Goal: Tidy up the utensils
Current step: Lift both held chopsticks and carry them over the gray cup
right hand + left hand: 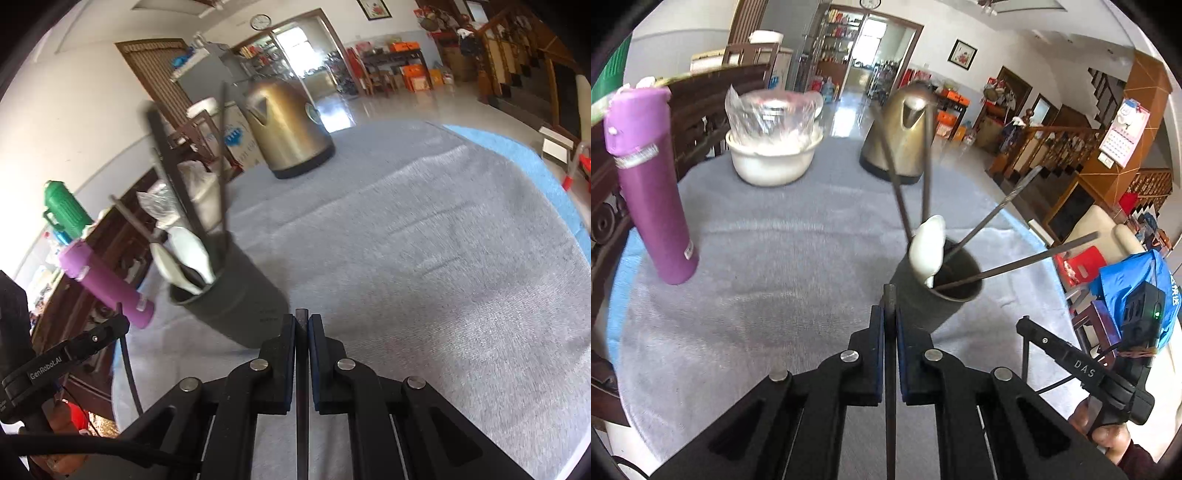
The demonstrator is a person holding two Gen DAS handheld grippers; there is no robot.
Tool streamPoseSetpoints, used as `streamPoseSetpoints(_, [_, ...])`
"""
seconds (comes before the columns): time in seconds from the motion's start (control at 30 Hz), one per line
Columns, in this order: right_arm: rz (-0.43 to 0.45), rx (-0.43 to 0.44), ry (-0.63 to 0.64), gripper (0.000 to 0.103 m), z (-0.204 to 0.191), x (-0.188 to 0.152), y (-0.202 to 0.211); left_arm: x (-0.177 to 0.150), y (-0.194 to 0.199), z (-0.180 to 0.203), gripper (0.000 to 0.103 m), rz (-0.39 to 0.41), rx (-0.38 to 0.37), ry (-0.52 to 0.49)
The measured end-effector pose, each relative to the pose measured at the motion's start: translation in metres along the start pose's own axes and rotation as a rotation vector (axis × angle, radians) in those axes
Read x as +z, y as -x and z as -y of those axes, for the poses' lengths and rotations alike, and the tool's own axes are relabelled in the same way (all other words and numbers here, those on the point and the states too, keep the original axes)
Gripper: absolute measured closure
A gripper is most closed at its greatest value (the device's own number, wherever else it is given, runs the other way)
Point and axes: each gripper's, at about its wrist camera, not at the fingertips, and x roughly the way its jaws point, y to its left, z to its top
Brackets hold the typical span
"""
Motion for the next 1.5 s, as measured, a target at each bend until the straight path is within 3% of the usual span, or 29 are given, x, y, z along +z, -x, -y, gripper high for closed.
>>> streamPoseSetpoints(0.4, [0.110,0.080,0.061,0.095,-0.030,-0.002,0.049,-0.008,0.081,0.029,0.096,0.139,-0.015,-0.060])
streamPoseSetpoints(0.8, [0.241,0.123,0.106,0.096,-0.055,0.018,0.093,0.002,0.114,0.051,0.096,0.232,-0.012,-0.119])
streamPoseSetpoints(1.23, [0.420,0.138,0.171,0.095,-0.090,0.080,0.115,0.057,0.130,0.072,0.096,0.334,0.014,-0.191])
streamPoseSetpoints(1.5, [0.530,0.105,0.156,0.095,-0.108,0.114,0.113,0.099,0.137,0.081,0.096,0.436,0.009,-0.199])
